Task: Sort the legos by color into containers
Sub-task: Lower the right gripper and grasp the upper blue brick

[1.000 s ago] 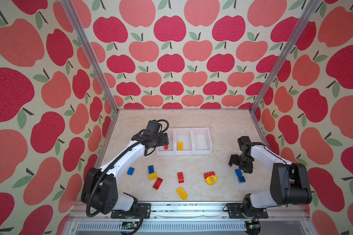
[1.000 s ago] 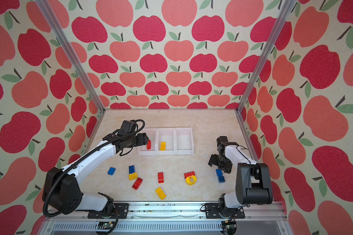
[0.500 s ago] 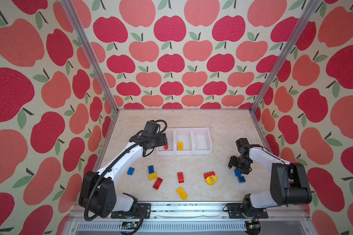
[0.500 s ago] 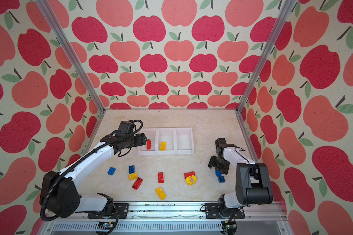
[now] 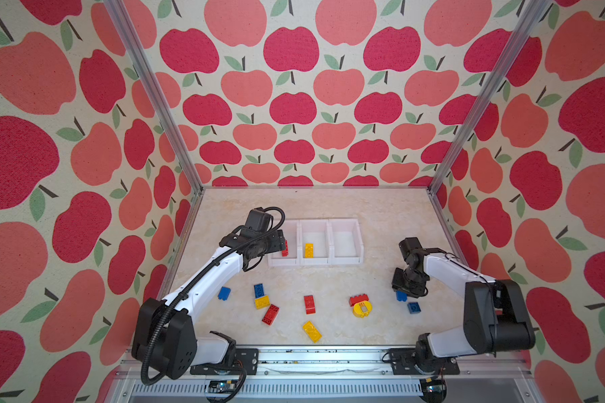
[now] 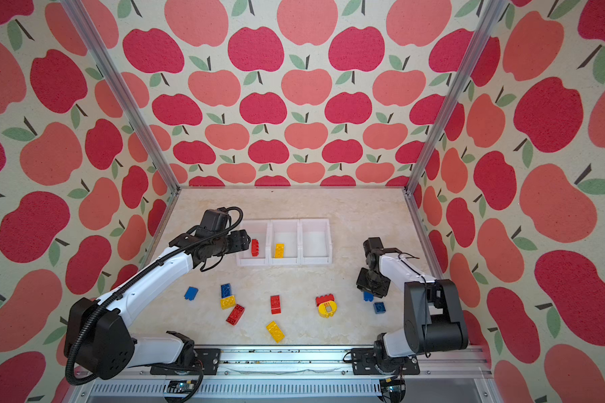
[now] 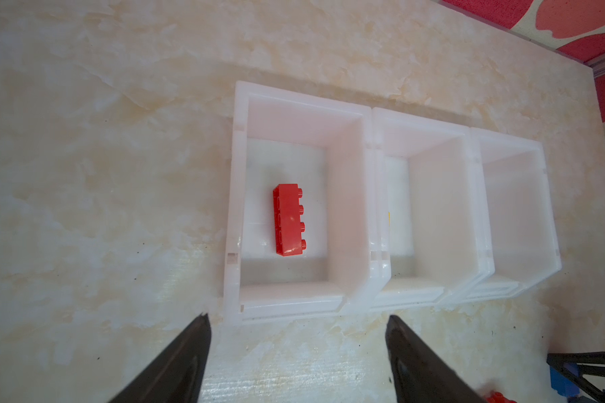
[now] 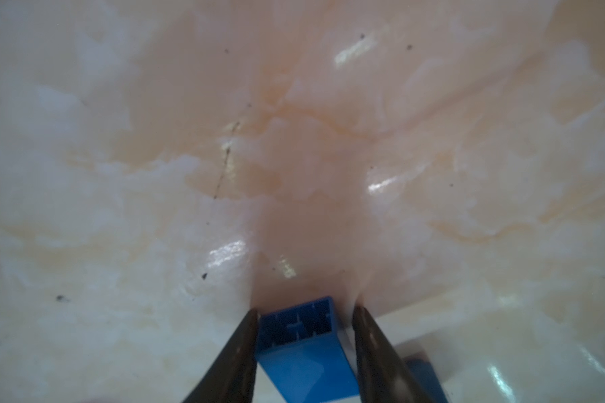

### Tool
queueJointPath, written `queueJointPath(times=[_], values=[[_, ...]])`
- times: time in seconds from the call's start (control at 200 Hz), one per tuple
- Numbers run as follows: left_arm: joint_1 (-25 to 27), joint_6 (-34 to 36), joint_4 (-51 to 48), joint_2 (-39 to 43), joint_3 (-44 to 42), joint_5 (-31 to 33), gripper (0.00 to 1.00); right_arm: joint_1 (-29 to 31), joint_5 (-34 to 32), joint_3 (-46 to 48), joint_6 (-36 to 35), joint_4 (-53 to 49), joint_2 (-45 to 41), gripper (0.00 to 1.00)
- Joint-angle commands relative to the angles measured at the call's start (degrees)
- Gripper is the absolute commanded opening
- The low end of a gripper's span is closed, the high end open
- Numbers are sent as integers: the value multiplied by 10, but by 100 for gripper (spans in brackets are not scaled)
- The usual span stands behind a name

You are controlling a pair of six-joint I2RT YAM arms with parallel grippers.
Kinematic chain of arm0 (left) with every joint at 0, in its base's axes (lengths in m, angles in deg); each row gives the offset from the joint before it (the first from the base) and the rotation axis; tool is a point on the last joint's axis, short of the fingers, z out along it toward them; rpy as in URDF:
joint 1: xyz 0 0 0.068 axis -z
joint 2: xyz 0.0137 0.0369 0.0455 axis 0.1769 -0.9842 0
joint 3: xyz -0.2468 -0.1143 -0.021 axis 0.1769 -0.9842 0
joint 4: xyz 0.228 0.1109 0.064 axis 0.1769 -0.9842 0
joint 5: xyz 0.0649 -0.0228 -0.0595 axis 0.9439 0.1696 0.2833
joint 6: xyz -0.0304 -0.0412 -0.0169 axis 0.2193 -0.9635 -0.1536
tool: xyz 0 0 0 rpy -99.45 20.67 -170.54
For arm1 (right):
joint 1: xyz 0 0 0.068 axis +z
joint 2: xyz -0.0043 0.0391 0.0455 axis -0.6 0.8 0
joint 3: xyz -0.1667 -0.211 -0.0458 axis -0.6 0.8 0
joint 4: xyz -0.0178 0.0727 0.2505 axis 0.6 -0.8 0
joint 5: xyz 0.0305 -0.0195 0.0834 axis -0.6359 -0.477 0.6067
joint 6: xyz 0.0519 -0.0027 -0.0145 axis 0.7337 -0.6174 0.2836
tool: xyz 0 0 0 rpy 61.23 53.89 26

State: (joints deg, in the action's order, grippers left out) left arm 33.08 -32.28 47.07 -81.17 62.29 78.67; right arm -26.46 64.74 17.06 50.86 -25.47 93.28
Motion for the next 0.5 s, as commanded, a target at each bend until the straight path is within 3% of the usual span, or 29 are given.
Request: queueJointPath(times=[0.0,0.495], values=[[-2,-13,-10,14,-12,11,81,7,-2,19,8,-15,-1,38],[-3,-27,-17,46,-39,15,81,15,2,3,23,-44,-37,29]])
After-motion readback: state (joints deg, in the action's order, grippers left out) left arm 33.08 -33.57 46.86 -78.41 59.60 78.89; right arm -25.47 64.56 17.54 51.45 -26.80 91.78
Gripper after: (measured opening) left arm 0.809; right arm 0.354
